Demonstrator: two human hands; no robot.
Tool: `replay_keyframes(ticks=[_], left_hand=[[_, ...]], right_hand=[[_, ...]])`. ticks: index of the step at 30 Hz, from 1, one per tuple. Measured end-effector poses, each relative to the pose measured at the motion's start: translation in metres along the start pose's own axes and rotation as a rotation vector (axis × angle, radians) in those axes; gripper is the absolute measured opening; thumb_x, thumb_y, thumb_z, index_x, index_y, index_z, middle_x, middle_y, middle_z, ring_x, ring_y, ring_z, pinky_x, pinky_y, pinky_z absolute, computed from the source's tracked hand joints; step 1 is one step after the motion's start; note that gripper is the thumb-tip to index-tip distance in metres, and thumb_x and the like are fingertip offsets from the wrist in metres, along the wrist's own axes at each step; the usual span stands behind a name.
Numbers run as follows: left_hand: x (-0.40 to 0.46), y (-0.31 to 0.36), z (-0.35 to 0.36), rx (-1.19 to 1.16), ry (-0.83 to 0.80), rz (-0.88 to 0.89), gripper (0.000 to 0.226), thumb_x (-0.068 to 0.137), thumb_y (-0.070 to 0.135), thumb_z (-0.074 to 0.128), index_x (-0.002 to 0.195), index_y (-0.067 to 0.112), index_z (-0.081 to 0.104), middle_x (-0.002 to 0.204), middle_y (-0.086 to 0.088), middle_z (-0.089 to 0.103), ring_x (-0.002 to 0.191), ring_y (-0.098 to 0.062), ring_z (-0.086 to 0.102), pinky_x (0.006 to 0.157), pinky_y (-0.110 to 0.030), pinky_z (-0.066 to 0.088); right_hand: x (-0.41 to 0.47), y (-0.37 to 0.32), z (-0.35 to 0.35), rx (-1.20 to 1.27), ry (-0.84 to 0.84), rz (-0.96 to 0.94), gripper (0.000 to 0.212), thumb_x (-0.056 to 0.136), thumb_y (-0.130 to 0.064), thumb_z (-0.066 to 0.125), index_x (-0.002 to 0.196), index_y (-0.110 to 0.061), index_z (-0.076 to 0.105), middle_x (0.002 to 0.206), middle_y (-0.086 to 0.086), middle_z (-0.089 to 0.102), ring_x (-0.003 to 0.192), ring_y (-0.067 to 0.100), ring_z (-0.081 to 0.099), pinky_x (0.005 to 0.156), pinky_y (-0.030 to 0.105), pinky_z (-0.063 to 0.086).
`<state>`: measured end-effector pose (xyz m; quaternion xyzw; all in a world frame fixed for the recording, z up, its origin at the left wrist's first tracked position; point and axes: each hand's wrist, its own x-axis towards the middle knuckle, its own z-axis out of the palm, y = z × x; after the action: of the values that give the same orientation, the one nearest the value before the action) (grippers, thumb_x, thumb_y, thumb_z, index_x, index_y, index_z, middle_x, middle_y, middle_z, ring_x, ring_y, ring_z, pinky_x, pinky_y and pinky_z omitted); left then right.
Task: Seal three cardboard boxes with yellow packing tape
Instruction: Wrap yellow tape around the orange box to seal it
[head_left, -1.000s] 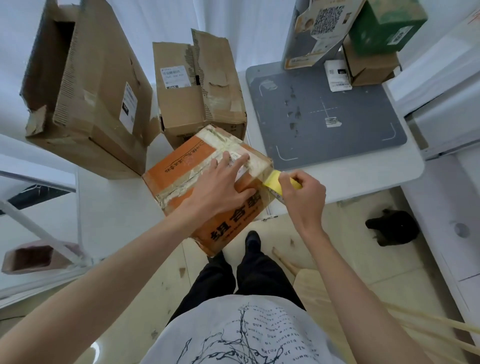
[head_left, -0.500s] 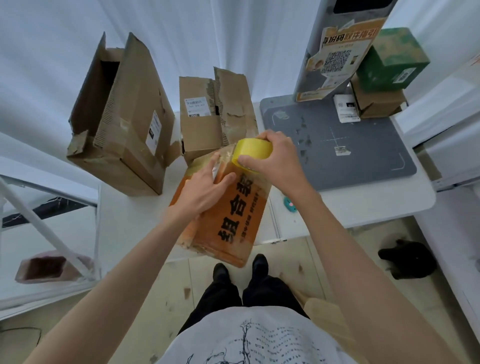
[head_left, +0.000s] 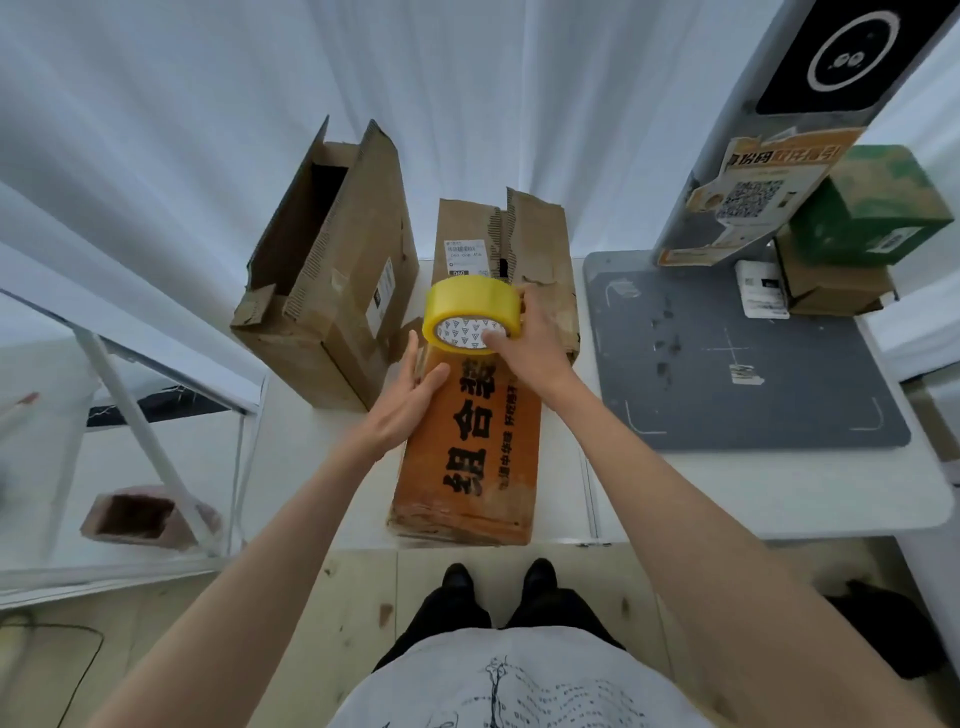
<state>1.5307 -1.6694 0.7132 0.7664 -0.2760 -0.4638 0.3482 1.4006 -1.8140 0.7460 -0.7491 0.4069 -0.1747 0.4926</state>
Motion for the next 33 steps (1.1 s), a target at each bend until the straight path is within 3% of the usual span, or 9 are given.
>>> replay_keyframes(ticks=[4,6,9,13,19,24,26,30,33], left_hand=[[0.006,-0.024,-0.010,-0.137,-0.043,0.026,0.092,0.082,0.084,0.049,0.154,0.059,-0.003,0.162,0.004,0.032,0.137,-0.019,0.049,0.111,-0.051,0.045],[0.008,-0.036,-0.009,-0.170,-0.039,0.023,0.076,0.080,0.087,0.048,0.147,0.067,0.017,0.154,0.008,0.043,0.132,-0.016,0.054,0.111,-0.051,0.046],[0.011,-0.040,-0.008,-0.180,0.017,0.063,0.064,0.086,0.077,0.055,0.142,0.063,0.029,0.151,0.007,0.048,0.129,-0.014,0.056,0.110,-0.047,0.047],[0.024,-0.029,-0.013,-0.076,0.143,0.209,0.087,0.078,0.057,0.080,0.149,0.035,0.035,0.148,0.010,0.047,0.134,-0.008,0.045,0.109,-0.033,0.040],[0.040,-0.023,-0.017,-0.058,0.077,0.225,0.068,0.077,0.042,0.086,0.132,0.039,0.046,0.126,0.020,0.059,0.117,0.001,0.056,0.105,-0.037,0.051],[0.039,-0.026,-0.020,-0.125,0.053,0.256,0.076,0.078,0.036,0.087,0.140,0.034,0.042,0.128,0.010,0.061,0.115,-0.006,0.062,0.096,-0.033,0.055],[0.039,-0.028,-0.020,-0.160,0.024,0.260,0.080,0.076,0.037,0.089,0.139,0.044,0.039,0.130,0.001,0.060,0.109,-0.014,0.069,0.088,-0.035,0.060],[0.039,-0.029,-0.022,-0.156,-0.002,0.241,0.080,0.077,0.038,0.088,0.139,0.048,0.038,0.130,-0.007,0.055,0.099,-0.025,0.073,0.078,-0.040,0.063],[0.038,-0.028,-0.020,-0.154,0.001,0.241,0.080,0.079,0.033,0.087,0.141,0.044,0.038,0.131,-0.007,0.054,0.098,-0.025,0.073,0.076,-0.040,0.064]], right_hand=[[0.010,-0.007,0.023,-0.077,-0.074,-0.044,0.034,0.093,-0.015,0.066,0.123,-0.007,0.052,0.117,0.011,0.052,0.108,0.028,0.055,0.092,0.041,0.050],[0.012,-0.006,0.034,-0.110,-0.104,-0.083,0.031,0.094,-0.019,0.066,0.119,-0.008,0.051,0.109,0.013,0.058,0.101,0.030,0.058,0.088,0.050,0.050],[0.014,-0.003,0.043,-0.113,-0.094,-0.110,0.032,0.096,-0.023,0.066,0.118,-0.007,0.048,0.101,0.016,0.063,0.092,0.033,0.062,0.080,0.051,0.052],[0.018,-0.002,0.047,-0.109,-0.071,-0.104,0.037,0.092,-0.024,0.070,0.118,-0.009,0.048,0.104,0.015,0.064,0.094,0.031,0.063,0.078,0.053,0.054],[0.022,0.004,0.048,-0.105,-0.046,-0.102,0.030,0.094,-0.022,0.066,0.115,-0.011,0.048,0.100,0.013,0.064,0.091,0.031,0.064,0.077,0.057,0.054],[0.018,-0.007,0.035,-0.156,-0.016,-0.144,0.025,0.094,-0.004,0.060,0.114,-0.012,0.048,0.098,0.006,0.058,0.093,0.026,0.059,0.077,0.043,0.053],[0.016,-0.002,0.022,-0.165,0.031,-0.125,0.027,0.092,0.003,0.059,0.113,-0.012,0.051,0.101,0.003,0.056,0.097,0.022,0.057,0.078,0.036,0.052],[0.015,0.019,-0.011,-0.204,0.258,-0.097,0.034,0.088,0.008,0.057,0.115,-0.011,0.060,0.113,0.008,0.057,0.108,0.026,0.056,0.088,0.042,0.053],[0.013,0.031,-0.038,-0.255,0.418,-0.070,0.036,0.086,0.013,0.052,0.115,-0.006,0.062,0.114,0.014,0.050,0.104,0.022,0.047,0.080,0.015,0.040]])
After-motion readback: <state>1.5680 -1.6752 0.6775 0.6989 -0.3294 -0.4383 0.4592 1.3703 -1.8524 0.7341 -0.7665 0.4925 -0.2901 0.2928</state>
